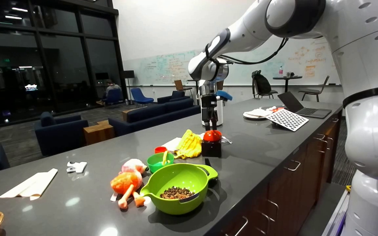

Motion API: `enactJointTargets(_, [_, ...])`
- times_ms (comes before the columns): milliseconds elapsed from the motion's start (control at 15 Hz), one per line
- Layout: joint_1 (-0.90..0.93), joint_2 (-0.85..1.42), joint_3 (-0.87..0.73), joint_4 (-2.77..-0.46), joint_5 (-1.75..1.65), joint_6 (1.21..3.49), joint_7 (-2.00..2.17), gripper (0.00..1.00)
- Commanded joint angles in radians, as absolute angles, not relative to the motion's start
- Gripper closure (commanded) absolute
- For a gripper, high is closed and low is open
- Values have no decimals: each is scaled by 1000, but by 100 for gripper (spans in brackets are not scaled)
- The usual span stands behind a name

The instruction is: Press the red button.

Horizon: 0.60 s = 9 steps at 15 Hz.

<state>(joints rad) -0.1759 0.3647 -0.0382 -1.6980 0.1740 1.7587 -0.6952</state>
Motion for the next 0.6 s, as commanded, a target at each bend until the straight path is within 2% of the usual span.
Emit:
enactJointTargets(0, [-152, 398, -26, -1729, 135, 1748, -643, 0])
enactJointTargets(533, [-126, 403, -14, -1722, 58, 1730, -575, 0])
